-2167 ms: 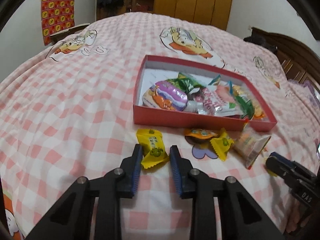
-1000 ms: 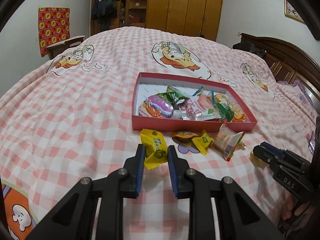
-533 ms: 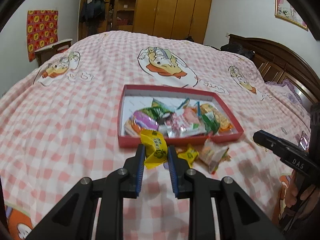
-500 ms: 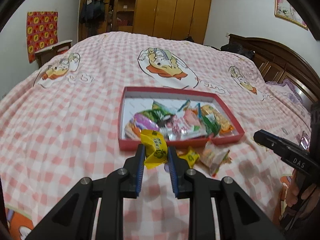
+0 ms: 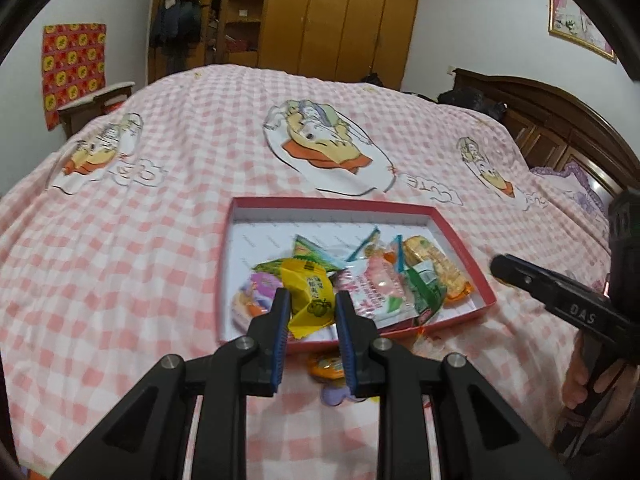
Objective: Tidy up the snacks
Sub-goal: 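Carry the yellow candy and amber candy over the red box with both tools, then open the left tool dropping the yellow candy while the right tool releases the amber candy, then withdraw both open tools from the box to the remaining snacks, then grasp the striped candy pack with the right tool while the left tool approaches an orange candy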
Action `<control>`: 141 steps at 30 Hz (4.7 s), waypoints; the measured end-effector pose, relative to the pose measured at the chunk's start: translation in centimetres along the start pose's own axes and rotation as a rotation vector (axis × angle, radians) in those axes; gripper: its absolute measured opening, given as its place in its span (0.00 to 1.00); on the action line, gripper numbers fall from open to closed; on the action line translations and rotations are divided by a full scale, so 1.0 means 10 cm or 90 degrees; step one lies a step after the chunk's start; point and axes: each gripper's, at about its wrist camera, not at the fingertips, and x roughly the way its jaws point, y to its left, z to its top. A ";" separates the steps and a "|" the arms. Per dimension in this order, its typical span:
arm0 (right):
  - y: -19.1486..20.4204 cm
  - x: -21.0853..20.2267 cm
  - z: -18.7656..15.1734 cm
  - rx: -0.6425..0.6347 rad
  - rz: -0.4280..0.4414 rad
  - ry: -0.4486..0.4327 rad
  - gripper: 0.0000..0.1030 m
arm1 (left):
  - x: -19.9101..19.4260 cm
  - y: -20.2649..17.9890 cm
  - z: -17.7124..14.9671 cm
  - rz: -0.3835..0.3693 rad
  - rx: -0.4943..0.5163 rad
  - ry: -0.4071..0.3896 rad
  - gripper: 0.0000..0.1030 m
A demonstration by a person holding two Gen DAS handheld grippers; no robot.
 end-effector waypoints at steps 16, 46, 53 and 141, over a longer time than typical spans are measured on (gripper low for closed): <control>-0.10 0.55 -0.11 0.011 -0.012 0.027 0.30 | 0.54 -0.08 -0.06 0.018 0.013 0.027 0.23; -0.11 0.89 0.07 -0.001 -0.035 0.041 0.33 | 0.81 -0.13 0.00 0.026 0.024 0.029 0.28; -0.12 0.87 0.06 0.018 -0.004 0.025 0.81 | 0.74 -0.26 -0.03 -0.014 0.052 0.014 0.67; 0.68 0.31 -0.70 -0.110 0.089 0.045 0.37 | 0.41 -0.01 -0.64 -0.009 -0.060 0.063 0.28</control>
